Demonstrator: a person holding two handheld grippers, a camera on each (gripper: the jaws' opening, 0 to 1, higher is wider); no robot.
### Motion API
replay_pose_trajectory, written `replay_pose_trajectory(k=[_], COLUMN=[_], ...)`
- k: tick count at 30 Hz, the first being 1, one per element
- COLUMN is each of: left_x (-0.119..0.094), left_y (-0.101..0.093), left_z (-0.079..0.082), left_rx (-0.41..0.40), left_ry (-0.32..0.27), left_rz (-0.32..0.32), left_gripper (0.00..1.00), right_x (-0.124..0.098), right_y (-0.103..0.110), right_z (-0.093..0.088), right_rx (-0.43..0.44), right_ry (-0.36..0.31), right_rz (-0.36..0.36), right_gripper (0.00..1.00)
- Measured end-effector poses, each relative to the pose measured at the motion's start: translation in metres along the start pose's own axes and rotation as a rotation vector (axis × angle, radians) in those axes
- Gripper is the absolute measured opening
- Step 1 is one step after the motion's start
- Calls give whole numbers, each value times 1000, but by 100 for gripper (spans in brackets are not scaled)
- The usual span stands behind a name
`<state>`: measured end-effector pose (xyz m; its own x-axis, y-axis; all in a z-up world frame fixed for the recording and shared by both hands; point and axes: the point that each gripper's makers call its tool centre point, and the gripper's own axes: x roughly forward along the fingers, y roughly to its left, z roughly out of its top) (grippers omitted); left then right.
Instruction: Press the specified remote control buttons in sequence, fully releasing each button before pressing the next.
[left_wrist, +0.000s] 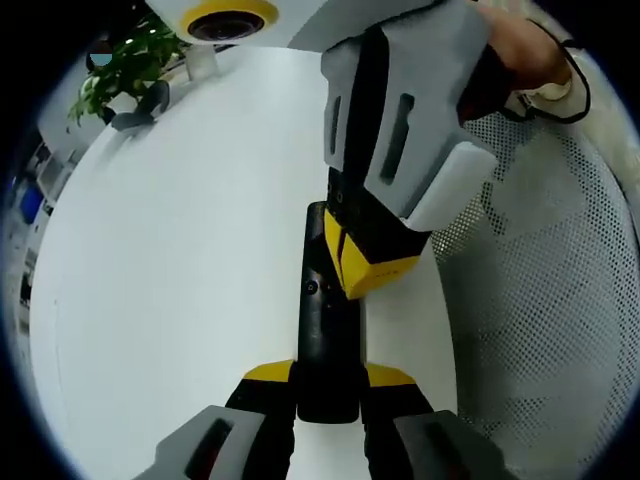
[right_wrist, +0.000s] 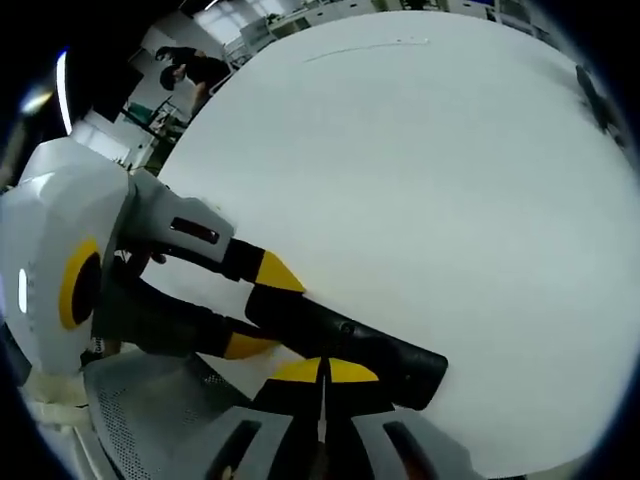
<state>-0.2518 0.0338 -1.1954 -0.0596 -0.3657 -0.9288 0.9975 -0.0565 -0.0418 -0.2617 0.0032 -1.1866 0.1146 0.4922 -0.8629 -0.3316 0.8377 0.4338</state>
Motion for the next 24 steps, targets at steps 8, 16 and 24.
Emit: replay_pose_trajectory(k=[8, 16, 24], left_x=[0, 0, 0], left_y=[0, 0, 0], left_z=[0, 0, 0], left_rx=[-1, 7, 8], left_ry=[-3, -3, -13], left_rz=[-1, 1, 5], left_gripper=[23, 23, 23], right_x=[2, 3, 2], right_y=[-1, -1, -2], right_z=[0, -1, -1], right_rx=[9, -12, 8], right_ry=[8, 4, -5], right_rz=[-3, -31, -34], right_gripper=[0, 0, 0])
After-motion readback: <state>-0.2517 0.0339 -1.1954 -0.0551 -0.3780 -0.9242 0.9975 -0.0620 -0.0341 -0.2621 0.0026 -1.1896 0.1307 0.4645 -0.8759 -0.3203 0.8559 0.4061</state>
